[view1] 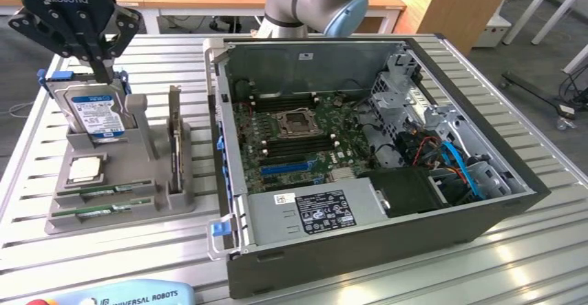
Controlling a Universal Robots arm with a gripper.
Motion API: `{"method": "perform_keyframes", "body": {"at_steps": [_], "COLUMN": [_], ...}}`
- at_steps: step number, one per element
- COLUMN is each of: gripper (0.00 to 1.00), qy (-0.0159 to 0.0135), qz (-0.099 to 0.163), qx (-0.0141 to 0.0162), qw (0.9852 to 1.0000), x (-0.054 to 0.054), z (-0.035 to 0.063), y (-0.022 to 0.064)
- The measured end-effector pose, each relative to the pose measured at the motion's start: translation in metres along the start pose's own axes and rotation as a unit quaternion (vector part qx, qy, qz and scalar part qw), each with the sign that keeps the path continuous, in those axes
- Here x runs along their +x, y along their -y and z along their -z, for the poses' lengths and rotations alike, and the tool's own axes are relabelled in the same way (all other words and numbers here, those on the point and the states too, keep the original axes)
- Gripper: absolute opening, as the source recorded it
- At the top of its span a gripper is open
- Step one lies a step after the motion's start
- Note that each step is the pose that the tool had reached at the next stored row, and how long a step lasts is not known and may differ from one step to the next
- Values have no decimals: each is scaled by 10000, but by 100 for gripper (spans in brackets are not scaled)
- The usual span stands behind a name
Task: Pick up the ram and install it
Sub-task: 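Reach for the ram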
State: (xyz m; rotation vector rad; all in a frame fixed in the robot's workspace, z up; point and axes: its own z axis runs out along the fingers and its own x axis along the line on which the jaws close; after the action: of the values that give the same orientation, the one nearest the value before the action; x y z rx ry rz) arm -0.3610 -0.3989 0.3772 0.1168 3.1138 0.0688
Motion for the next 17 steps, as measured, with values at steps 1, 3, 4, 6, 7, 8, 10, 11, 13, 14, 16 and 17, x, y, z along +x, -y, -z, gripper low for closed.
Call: {"method": "perform_keyframes", "body": {"at_steps": [1, 3, 4, 6, 7, 8, 10, 11, 13, 14, 16, 17], "gripper": [10, 10, 10, 10, 10, 10, 10, 10, 10, 10, 10, 10], "qy": [0, 0, 0, 0, 0, 0, 0, 1, 0, 0, 0, 0], "qz": [0, 0, 0, 1, 0, 0, 0, 0, 0, 0, 1, 0], "qx": [0, 0, 0, 0, 0, 0, 0, 0, 0, 0, 0, 0], "qw": [10000, 10000, 10000, 10000, 10000, 10000, 10000, 10000, 10000, 10000, 10000, 10000], "x": [14, 42, 51, 54, 55, 55, 55, 55, 55, 55, 53, 53], "z": [-1, -3, -4, -4, -3, -4, -4, -4, -3, -3, -3, -3], "y": [1, 3, 4, 5, 4, 4, 4, 5, 10, 14, 22, 27]}}
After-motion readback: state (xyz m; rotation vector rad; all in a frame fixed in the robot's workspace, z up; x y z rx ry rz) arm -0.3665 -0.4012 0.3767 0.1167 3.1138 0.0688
